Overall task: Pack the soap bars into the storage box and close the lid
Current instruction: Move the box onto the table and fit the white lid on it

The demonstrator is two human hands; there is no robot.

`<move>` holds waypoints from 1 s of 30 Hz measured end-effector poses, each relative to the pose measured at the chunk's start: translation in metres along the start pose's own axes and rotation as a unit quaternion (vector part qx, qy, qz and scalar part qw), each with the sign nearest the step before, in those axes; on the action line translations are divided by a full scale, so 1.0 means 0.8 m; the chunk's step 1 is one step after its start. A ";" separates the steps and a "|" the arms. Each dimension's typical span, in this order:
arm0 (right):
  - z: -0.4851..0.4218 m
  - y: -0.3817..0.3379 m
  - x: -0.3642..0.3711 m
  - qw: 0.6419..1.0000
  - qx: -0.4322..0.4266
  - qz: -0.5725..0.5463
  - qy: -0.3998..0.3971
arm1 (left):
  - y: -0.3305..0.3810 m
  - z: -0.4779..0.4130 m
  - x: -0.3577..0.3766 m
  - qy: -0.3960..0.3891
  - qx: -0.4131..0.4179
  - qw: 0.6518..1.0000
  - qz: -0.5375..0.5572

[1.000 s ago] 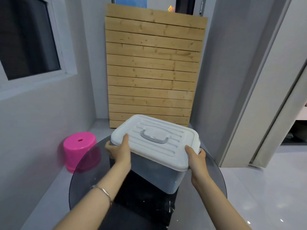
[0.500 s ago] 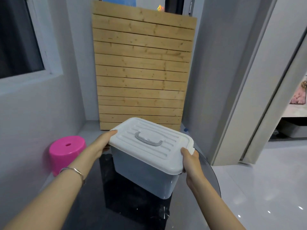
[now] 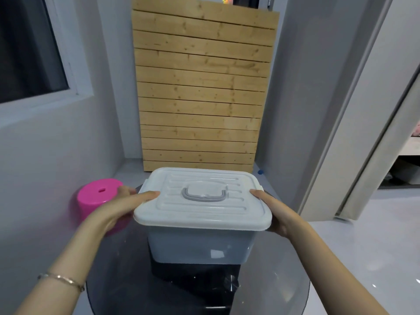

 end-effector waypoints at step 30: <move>0.023 -0.028 0.062 0.841 -0.299 0.408 0.193 | 0.056 0.003 0.014 0.075 0.140 0.969 -0.188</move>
Point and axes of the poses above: each hand's wrist, its own z-axis away from the middle knuckle, its own x-axis out of the palm, y = z × x, the point moved 3 cm from there along -z, towards the middle knuckle, and after that the axes turned 14 degrees about -z, right-handed, at the moved point
